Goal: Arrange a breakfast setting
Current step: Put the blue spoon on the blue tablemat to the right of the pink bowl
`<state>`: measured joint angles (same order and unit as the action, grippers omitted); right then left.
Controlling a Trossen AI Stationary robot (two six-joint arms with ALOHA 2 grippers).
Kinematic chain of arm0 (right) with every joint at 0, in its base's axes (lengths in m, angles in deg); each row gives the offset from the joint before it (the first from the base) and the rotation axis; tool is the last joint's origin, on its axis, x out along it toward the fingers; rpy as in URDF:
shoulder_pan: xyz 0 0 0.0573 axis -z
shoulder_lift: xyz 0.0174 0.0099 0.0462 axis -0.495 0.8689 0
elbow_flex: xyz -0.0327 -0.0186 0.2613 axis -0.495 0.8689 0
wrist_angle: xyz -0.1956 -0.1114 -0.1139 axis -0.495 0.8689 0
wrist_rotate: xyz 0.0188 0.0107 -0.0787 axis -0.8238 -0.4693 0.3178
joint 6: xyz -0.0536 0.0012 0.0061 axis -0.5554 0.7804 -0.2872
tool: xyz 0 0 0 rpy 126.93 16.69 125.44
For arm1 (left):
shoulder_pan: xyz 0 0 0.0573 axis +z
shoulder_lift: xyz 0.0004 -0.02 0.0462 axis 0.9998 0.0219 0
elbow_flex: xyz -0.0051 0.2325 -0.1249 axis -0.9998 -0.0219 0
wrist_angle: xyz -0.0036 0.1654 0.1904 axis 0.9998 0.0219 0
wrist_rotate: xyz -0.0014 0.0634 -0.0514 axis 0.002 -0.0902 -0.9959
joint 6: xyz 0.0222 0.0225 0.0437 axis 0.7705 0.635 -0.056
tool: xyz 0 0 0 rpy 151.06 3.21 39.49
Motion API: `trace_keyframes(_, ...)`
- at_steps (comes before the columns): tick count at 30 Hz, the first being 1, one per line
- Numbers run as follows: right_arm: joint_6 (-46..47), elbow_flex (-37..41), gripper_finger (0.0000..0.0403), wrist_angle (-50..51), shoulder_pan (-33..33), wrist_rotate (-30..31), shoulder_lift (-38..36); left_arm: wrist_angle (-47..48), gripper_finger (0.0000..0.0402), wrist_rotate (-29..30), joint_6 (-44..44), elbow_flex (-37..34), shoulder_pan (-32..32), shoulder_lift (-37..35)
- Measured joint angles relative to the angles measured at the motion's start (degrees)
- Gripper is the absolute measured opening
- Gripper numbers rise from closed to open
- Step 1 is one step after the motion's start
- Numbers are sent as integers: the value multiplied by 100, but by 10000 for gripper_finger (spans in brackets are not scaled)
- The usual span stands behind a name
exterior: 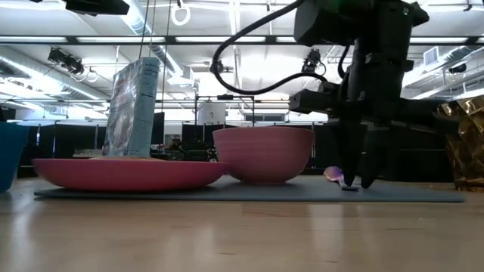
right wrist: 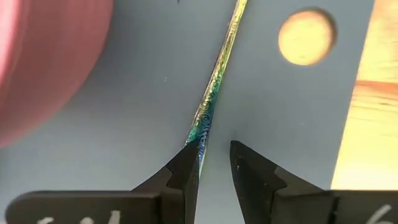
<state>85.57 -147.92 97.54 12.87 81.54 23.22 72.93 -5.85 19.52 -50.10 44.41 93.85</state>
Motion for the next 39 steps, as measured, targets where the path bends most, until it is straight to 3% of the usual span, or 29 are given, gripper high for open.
trace_keyframes(5, -133, -99, 99, 159, -8, 34, 84, 5, 201, -1, 1, 0, -4, 0)
trace_keyframes(13, -516, -522, 99, 276, -194, 587, 58, 21, 201, 0, 1, 0, -13, 0)
trace_keyframes(21, -691, -521, 99, -110, -260, -24, 277, 18, 201, -2, 1, 0, -15, 0)
trace_keyframes(39, -688, -525, 99, -2, -254, -155, 338, 87, 201, -2, -43, -2, -26, 0)
